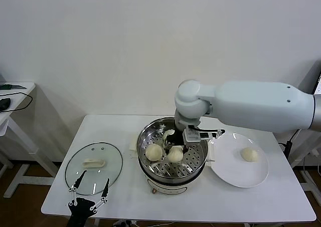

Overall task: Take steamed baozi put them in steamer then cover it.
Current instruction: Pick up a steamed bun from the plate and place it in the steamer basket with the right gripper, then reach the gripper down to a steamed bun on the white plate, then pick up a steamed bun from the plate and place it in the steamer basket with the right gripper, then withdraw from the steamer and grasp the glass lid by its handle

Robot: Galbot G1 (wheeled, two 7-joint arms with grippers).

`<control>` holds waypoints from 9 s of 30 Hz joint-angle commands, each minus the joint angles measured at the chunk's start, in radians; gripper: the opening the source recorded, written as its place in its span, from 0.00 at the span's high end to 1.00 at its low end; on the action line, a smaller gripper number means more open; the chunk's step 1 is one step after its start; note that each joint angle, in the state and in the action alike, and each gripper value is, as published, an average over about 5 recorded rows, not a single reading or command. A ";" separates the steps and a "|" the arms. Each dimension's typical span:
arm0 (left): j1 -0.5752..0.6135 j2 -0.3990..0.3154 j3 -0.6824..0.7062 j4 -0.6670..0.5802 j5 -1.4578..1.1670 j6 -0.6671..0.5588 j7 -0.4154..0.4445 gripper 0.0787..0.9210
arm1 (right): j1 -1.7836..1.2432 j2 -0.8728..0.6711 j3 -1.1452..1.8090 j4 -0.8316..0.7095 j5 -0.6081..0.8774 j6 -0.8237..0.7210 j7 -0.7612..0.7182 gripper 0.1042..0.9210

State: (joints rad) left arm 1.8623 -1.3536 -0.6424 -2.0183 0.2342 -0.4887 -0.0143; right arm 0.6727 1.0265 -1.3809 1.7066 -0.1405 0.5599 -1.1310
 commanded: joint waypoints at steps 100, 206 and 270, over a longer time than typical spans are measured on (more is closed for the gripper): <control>-0.007 0.003 -0.004 0.030 -0.001 -0.006 -0.004 0.12 | -0.588 -0.292 0.379 -0.899 0.147 -0.525 0.074 0.22; -0.159 0.036 0.010 -0.008 0.242 0.144 -0.191 0.12 | -0.838 -0.525 0.871 -0.075 0.761 -0.399 1.322 0.12; -0.484 0.112 0.051 0.508 0.985 0.332 -0.300 0.12 | -2.024 0.216 1.985 -0.181 0.370 -0.061 1.295 0.12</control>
State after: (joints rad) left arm 1.4532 -1.2424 -0.6126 -1.5819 1.1993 -0.1772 -0.3186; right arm -1.3410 1.2324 0.5946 1.5251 0.2376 0.4957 0.1648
